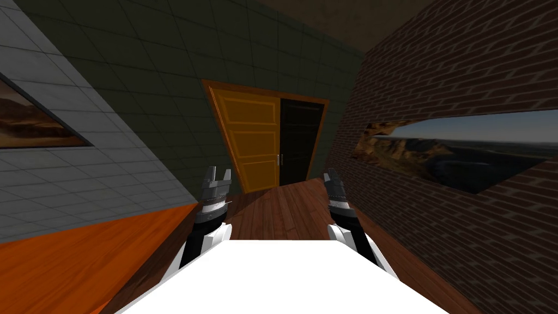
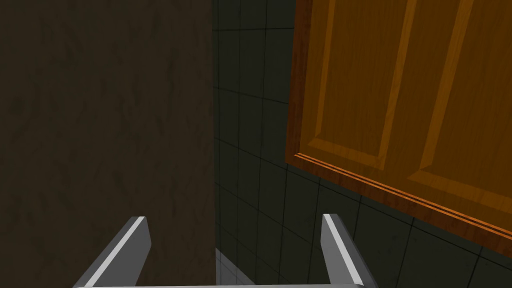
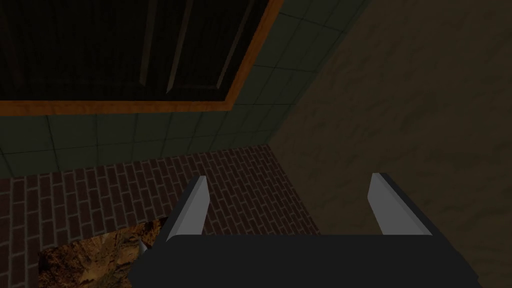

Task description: Pull the door open

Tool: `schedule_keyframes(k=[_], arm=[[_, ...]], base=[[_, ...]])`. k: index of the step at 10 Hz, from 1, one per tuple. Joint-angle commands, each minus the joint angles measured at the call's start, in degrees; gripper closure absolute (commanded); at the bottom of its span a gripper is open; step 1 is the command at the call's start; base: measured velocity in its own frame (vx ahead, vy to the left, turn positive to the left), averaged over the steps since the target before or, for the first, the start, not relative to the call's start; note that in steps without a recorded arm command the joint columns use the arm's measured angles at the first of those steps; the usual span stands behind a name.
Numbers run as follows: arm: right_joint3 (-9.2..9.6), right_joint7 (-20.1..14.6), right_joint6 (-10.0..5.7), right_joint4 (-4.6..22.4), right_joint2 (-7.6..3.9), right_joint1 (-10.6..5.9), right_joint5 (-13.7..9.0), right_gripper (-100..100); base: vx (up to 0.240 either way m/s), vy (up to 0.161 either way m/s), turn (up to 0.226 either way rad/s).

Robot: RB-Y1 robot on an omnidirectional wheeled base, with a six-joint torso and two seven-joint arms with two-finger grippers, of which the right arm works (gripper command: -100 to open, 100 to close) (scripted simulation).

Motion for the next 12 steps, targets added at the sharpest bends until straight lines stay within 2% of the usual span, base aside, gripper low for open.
schedule_keyframes(k=[1, 8, 9, 12], arm=[[-0.42, 1.9, -0.61, 2.5, -0.34, -0.83, 1.2, -100], [-1.97, 7.5, -3.0, 10.8, -1.41, -3.23, 4.9, -100], [-2.4, 9.1, -3.66, 13.1, -1.64, -3.91, 6.0, -100], [-3.08, 11.6, -4.71, 16.8, -1.93, -4.98, 7.6, -100]], base=[[0.122, 0.018, 0.01], [0.111, 0.012, 0.009], [0.136, 0.013, 0.014], [0.12, 0.017, 0.01]])
